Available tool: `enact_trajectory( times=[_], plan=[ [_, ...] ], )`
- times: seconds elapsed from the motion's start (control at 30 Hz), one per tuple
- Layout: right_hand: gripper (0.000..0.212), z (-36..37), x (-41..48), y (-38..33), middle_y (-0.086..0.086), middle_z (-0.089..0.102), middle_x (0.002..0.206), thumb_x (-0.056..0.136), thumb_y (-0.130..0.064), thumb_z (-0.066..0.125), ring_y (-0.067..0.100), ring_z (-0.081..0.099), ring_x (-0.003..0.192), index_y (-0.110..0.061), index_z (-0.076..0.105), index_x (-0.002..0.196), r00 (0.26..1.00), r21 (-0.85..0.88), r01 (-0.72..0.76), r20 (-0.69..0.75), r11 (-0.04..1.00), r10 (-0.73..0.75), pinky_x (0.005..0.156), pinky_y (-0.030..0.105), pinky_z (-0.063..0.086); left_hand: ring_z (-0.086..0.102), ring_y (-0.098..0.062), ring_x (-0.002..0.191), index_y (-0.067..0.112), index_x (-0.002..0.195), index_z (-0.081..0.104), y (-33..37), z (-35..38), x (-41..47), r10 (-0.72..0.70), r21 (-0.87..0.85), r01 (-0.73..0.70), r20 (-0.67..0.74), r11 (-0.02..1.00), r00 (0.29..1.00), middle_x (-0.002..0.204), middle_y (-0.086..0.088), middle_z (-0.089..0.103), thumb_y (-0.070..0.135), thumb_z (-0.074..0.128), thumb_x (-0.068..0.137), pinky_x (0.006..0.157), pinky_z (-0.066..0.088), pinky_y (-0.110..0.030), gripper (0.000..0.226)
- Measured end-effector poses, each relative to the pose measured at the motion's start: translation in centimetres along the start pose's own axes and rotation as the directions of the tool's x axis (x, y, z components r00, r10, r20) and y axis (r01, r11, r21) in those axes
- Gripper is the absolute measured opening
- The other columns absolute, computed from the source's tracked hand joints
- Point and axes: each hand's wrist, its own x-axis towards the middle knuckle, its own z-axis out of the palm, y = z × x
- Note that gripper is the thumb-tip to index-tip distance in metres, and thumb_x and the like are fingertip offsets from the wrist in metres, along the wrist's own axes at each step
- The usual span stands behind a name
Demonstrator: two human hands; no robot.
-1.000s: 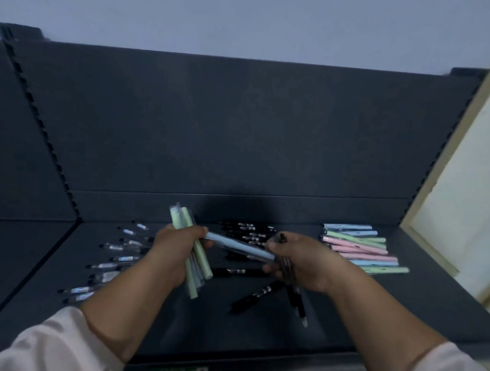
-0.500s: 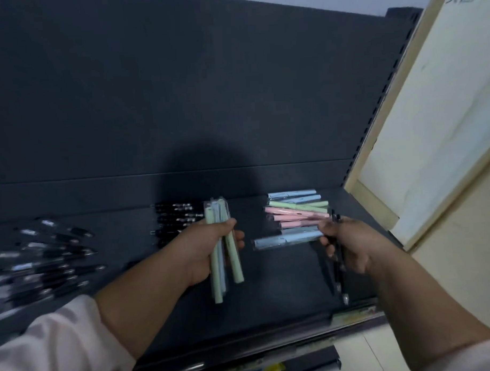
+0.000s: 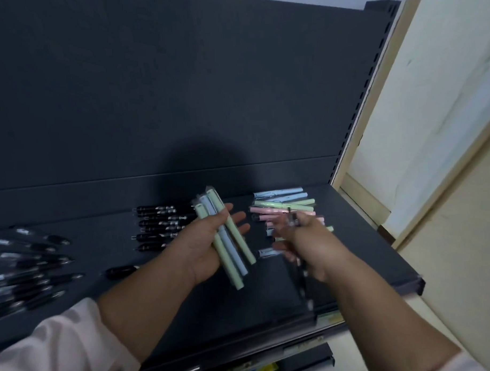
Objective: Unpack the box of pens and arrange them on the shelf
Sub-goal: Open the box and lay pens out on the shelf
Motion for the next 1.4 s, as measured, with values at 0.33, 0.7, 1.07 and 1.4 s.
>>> enact_trajectory(
  times=[0.33,0.7,1.07,1.4],
  plan=[
    [0.009,6.3,-0.3,0.2,0.01,0.07,0.081,0.097,-0.013,0.053,0.021,0.068,0.063,-0.011,0.057,0.104,0.934,0.428,-0.274,0.333,0.861,0.132,0.055,0.029,0.057,0.058,-0.024,0.104,0.017,0.105,0.056,1.4,0.3,0.4,0.174,-0.229,-0.209,-0.165,0.951,0.971,0.104,-0.007,0.064,0.02,0.044,0.1,0.07,0.048,-0.038,0.014],
    [0.011,1.5,1.7,0.0,0.007,0.059,0.08,0.09,0.001,0.06,0.016,0.056,0.064,-0.009,0.06,0.088,0.991,0.326,-0.136,0.056,0.936,0.124,0.042,0.018,0.048,0.056,-0.016,0.078,0.019,0.095,0.061,0.4,-1.4,-0.1,0.076,0.008,-0.076,-0.159,0.997,0.984,0.087,-0.002,0.061,0.021,0.066,0.084,0.066,0.047,-0.029,0.012],
    [0.012,-7.3,4.4,0.3,0.01,0.064,0.104,0.089,0.003,0.06,0.019,0.056,0.075,-0.008,0.061,0.093,0.989,0.022,-0.073,-0.13,0.997,0.075,0.048,0.021,0.05,0.062,-0.02,0.087,0.014,0.094,0.058,-3.0,3.6,1.5,-0.021,0.366,0.038,-0.049,0.93,0.999,0.1,-0.008,0.064,0.017,0.053,0.095,0.076,0.052,-0.029,0.006],
    [0.012,-5.2,5.9,-0.5,0.006,0.061,0.085,0.093,-0.012,0.048,0.024,0.058,0.074,-0.014,0.059,0.098,0.943,-0.474,0.083,-0.246,0.877,-0.223,0.073,0.04,0.052,0.06,-0.023,0.097,0.015,0.111,0.057,-1.2,1.7,1.4,0.041,0.505,0.034,-0.137,0.863,0.99,0.112,-0.007,0.06,0.016,0.054,0.095,0.068,0.051,-0.029,0.016]
  ],
)
